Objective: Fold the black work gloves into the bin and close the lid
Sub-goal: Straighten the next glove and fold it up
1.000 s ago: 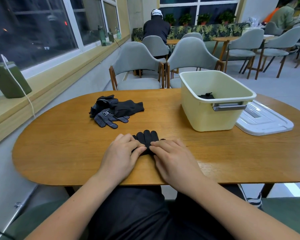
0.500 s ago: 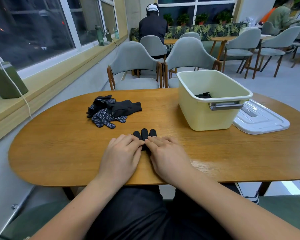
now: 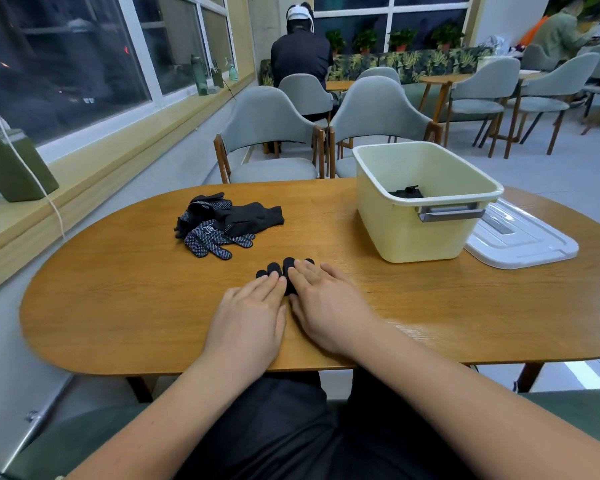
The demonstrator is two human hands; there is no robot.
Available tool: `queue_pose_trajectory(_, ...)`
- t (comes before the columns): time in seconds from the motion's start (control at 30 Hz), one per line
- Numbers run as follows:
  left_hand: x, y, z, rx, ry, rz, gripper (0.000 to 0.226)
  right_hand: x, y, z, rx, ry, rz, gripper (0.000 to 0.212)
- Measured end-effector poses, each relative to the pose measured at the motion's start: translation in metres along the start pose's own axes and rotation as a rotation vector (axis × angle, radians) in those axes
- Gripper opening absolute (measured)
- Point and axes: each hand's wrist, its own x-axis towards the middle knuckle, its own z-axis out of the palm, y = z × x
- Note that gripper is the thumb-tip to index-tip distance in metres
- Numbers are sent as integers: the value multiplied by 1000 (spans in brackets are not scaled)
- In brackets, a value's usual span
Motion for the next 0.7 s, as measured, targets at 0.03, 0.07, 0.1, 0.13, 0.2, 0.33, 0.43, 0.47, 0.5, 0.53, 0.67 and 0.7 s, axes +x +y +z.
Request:
queue_pose_trajectory(0.03,3,-1,0,-4,-15,-6,50,2,0,-1,-3,-16,10,59)
queue_pose_trajectory(0.07,5,-3,1,-12,-34,-11,50,4,1,-2,-6,-27,18,60)
queue_pose_trajectory(0.1,8,-4,0,-21,-52,-17,49,5,2,-3,-3,-37,21,61)
queue_pose_trajectory(0.13,10,-5,0,-33,-73,-25,49,7,3,-4,3,-48,21,62)
queue_pose_trajectory(0.2,13,-6,-1,-61,-114,-44,50,9,5,-5,9,-75,19,64)
queue_pose_trajectory(0.33,21,-8,-3,-92,-166,-67,55,15,7,-5,26,-121,24,68)
queue_pose_trajectory(0.43,26,-11,-2,-87,-184,-72,56,20,7,-4,29,-130,29,71)
queue_pose_trajectory(0.47,28,-13,0,-86,-190,-73,56,22,7,-4,26,-134,32,73)
queue_pose_trajectory(0.5,31,-15,1,-86,-196,-73,56,24,8,-4,23,-141,34,74)
queue_pose_trajectory(0.53,33,-17,2,-86,-201,-72,55,26,10,-3,23,-151,35,75)
queue_pose_trajectory(0.67,43,-25,6,-99,-220,-66,54,37,20,0,47,-199,16,76)
queue_pose_trajectory(0.7,45,-27,6,-103,-223,-66,54,39,23,1,59,-207,9,77)
